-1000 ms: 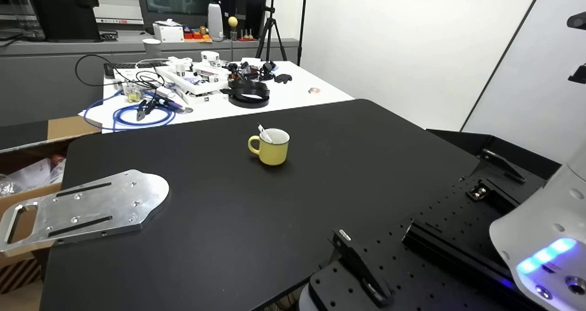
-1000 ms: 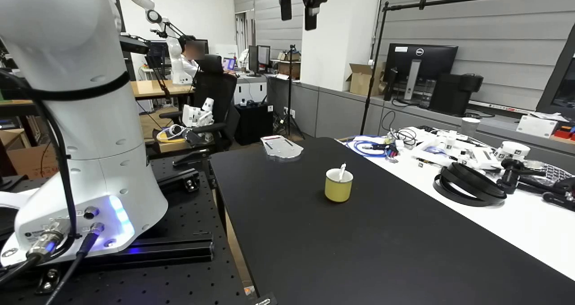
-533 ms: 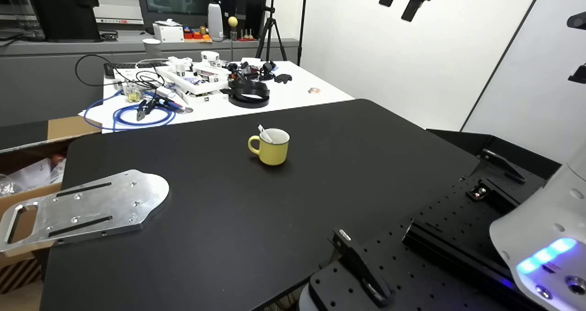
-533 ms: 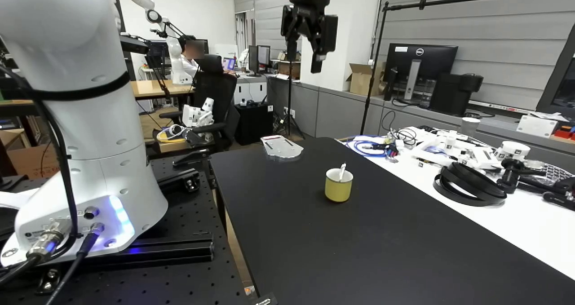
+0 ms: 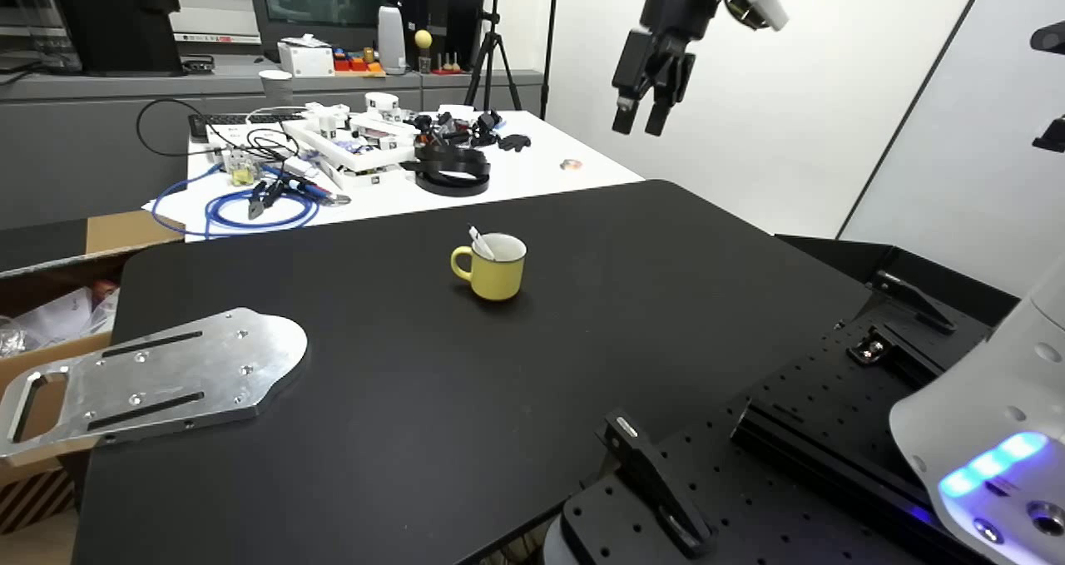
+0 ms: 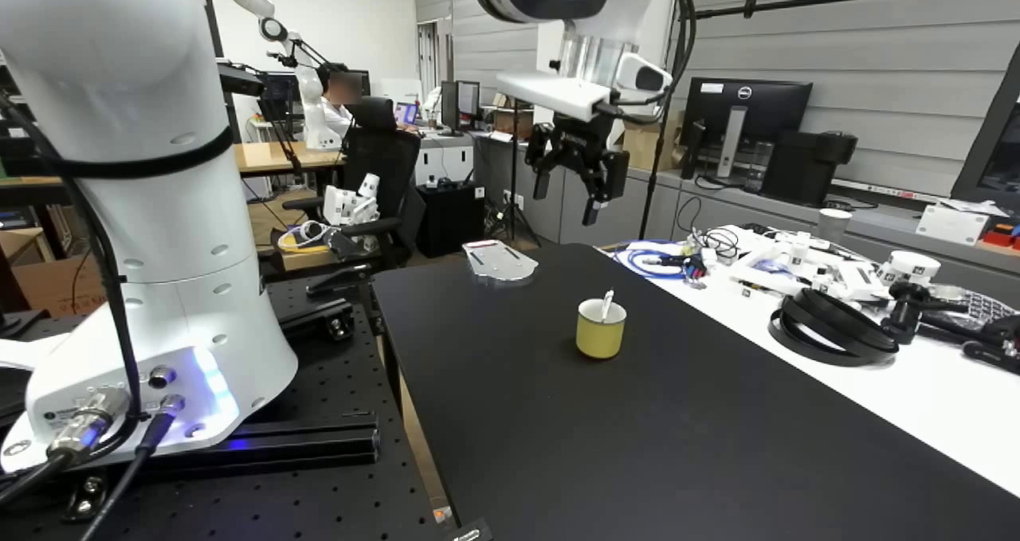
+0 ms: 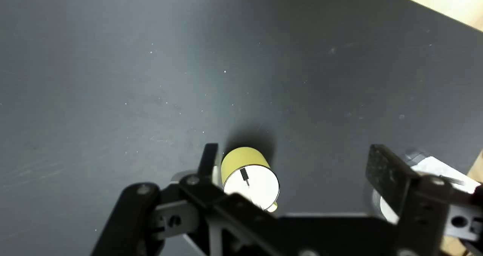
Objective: Remove the pen out of the cup and put it on the table
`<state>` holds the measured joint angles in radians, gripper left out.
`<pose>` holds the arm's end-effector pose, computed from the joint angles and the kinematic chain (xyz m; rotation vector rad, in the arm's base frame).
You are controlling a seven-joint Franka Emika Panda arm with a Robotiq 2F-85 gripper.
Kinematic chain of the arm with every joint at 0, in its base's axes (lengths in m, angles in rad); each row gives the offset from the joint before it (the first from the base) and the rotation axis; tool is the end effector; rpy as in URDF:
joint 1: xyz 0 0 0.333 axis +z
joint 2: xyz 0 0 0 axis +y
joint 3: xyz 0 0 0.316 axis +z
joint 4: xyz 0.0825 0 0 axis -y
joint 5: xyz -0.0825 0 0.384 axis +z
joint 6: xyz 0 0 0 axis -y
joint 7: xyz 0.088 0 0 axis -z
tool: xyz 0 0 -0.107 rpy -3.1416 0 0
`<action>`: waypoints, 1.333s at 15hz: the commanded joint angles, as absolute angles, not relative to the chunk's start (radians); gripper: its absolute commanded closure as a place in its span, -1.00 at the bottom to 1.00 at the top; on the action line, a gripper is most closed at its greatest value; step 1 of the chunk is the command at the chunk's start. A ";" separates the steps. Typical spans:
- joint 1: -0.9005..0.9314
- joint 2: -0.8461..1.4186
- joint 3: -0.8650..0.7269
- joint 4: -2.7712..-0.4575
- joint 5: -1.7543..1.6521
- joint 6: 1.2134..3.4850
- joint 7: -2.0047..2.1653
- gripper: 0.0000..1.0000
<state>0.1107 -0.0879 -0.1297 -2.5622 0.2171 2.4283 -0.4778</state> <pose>0.4399 -0.0069 0.2933 -2.9534 -0.4339 0.0139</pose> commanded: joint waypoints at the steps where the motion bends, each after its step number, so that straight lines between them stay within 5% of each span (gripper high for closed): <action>1: 0.088 0.173 -0.064 -2.379 0.245 2.497 -0.563 -1.00; 13: -0.002 0.764 0.125 -1.731 0.074 2.560 -0.444 -1.00; 20: -0.030 0.730 0.149 -1.824 0.048 2.610 -0.474 -1.00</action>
<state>-0.0045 0.7274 0.1225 -1.8255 0.0828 2.6107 -0.4972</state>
